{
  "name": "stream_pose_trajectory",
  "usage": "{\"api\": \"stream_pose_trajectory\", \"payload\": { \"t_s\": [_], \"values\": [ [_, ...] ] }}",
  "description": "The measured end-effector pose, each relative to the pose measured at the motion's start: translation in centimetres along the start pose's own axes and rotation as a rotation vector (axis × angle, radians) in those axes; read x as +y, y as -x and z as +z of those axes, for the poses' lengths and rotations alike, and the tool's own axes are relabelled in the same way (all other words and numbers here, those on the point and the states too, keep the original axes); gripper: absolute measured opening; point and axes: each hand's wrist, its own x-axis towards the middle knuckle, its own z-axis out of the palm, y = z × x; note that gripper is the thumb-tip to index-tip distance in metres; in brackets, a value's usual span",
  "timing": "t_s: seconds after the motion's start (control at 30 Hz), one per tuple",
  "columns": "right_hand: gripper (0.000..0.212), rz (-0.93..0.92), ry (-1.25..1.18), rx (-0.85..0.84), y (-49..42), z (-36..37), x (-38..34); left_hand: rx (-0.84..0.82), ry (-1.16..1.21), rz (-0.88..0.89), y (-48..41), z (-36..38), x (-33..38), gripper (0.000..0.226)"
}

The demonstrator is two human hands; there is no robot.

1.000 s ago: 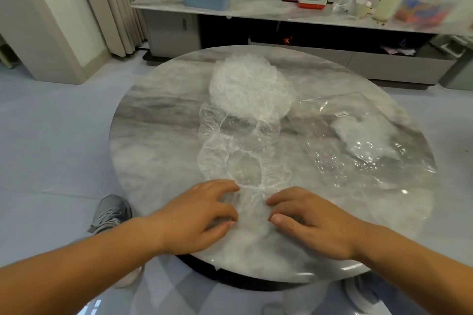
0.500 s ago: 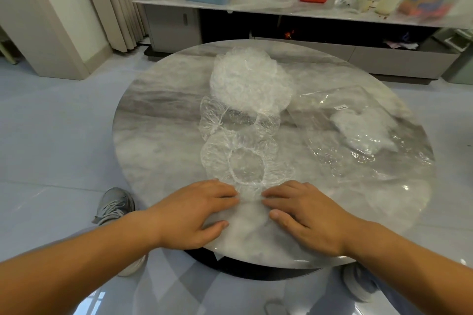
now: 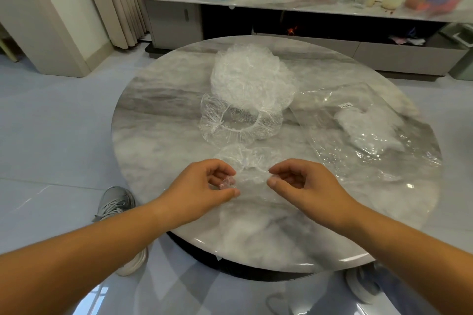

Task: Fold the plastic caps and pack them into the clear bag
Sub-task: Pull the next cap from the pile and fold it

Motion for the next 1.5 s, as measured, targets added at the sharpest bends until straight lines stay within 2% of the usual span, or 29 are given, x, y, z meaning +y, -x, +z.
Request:
{"api": "stream_pose_trajectory", "payload": {
  "t_s": [0.23,0.37,0.47,0.6,0.77,0.93,1.07,1.17,1.3,1.4,1.5],
  "values": [
    [0.015,0.098,0.144,0.063,-1.9,0.5,2.3,0.016,-0.054,-0.101,-1.7,0.6,0.4,0.023],
    [0.018,0.073,0.237,0.071,-2.7,0.7,2.6,0.020,-0.040,-0.155,-2.5,0.8,0.8,0.030],
    [0.019,0.050,0.298,0.035,-3.1,0.9,2.6,0.024,-0.089,-0.178,-3.0,0.8,1.1,0.035],
    [0.012,0.035,0.423,-0.042,-3.5,0.8,2.5,0.089,-0.360,-0.122,-3.3,0.0,1.1,0.033],
    [0.011,0.024,0.491,-0.113,-3.4,0.6,2.5,0.109,-0.408,-0.167,-3.2,-0.2,1.2,0.047],
    [0.014,0.027,0.480,-0.100,-3.2,0.3,1.9,0.172,-0.415,-0.157,-3.5,-0.3,0.9,0.070],
    [0.017,0.020,0.415,0.058,-3.4,0.1,1.5,0.155,-0.469,-0.124,-4.0,-0.4,0.6,0.088],
    [0.036,-0.006,0.418,0.146,-3.9,0.2,1.7,0.111,-0.463,-0.094,-4.3,-0.2,0.6,0.091],
    [0.063,0.074,0.301,0.139,-4.8,0.4,1.6,0.065,-0.465,-0.076,-4.6,0.4,0.8,0.093],
    [0.059,0.172,0.109,0.138,-5.6,0.6,1.4,0.046,-0.508,-0.070,-4.7,0.6,1.0,0.093],
    [0.041,0.226,0.007,0.144,-6.2,0.5,1.4,0.029,-0.530,-0.068,-4.5,0.6,1.0,0.086]
  ]
}}
